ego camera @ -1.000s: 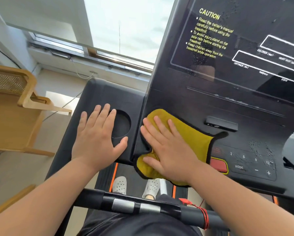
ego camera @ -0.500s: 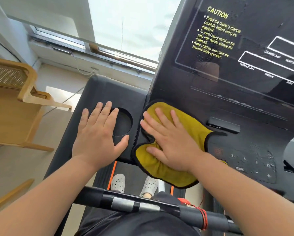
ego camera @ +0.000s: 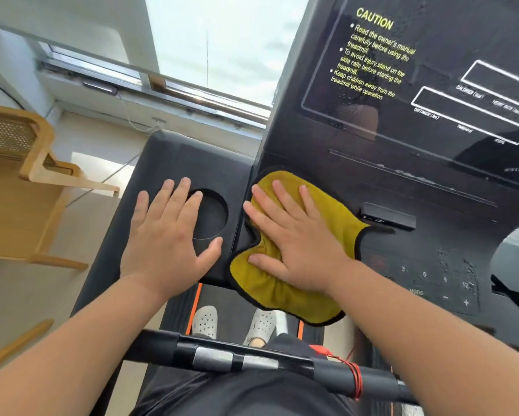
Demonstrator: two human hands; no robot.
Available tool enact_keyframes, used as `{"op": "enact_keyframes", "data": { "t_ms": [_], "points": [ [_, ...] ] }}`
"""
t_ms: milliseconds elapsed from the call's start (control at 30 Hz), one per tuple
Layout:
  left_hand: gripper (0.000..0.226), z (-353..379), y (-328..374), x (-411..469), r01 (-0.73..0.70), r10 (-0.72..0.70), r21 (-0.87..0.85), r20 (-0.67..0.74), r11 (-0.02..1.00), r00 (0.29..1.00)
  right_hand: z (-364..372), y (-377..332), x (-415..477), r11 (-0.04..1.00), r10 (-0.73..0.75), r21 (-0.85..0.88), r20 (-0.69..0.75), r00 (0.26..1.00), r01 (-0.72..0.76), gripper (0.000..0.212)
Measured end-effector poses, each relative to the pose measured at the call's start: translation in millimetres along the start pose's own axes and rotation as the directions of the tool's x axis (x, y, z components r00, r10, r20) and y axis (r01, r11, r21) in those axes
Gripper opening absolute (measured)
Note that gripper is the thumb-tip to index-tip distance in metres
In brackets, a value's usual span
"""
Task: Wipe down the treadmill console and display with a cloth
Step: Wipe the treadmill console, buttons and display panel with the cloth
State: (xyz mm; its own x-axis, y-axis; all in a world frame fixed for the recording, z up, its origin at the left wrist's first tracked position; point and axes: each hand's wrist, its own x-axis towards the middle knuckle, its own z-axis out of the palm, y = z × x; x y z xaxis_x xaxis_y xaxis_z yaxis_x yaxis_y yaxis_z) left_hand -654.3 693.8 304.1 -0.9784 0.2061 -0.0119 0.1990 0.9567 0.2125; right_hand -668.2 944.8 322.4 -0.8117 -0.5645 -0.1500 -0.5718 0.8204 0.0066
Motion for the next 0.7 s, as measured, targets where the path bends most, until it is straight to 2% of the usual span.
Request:
{"op": "enact_keyframes", "data": {
  "t_ms": [67,167,233,300,400,533,600,700],
  "points": [
    [0.081,0,0,0,-0.001,0.001,0.005,0.002,1.000,1.000,9,-25,-14,1.000,-0.007,0.018,-0.007,1.000,0.007,0.078],
    [0.082,-1,1,0,0.003,-0.003,0.016,0.014,1.000,1.000,19,-30,-39,0.985,-0.162,-0.055,0.024,0.986,0.163,0.079],
    [0.082,0,1,0,0.007,-0.007,0.017,0.017,1.000,1.000,20,-20,-49,0.976,-0.206,-0.060,0.065,0.976,0.209,0.079],
    [0.084,-1,1,1,0.015,-0.015,0.015,0.017,1.000,1.000,17,-2,-49,0.990,-0.139,-0.011,0.055,0.989,0.140,0.073],
    [0.089,-1,2,2,0.027,-0.027,0.022,0.025,0.999,0.999,4,27,-32,0.994,0.095,0.053,0.043,0.995,-0.097,0.066],
    [0.096,0,1,2,0.048,-0.049,0.034,0.040,0.998,0.998,-5,-2,3,0.961,0.270,0.051,0.029,0.962,-0.272,0.078],
    [0.098,0,1,1,0.052,-0.054,0.037,0.040,0.998,0.998,-5,-27,13,0.961,0.256,0.099,0.029,0.966,-0.258,0.077],
    [0.097,1,1,1,0.044,-0.045,0.032,0.034,0.999,0.998,0,-41,1,0.985,0.117,0.121,0.028,0.993,-0.120,0.069]
  ]
}}
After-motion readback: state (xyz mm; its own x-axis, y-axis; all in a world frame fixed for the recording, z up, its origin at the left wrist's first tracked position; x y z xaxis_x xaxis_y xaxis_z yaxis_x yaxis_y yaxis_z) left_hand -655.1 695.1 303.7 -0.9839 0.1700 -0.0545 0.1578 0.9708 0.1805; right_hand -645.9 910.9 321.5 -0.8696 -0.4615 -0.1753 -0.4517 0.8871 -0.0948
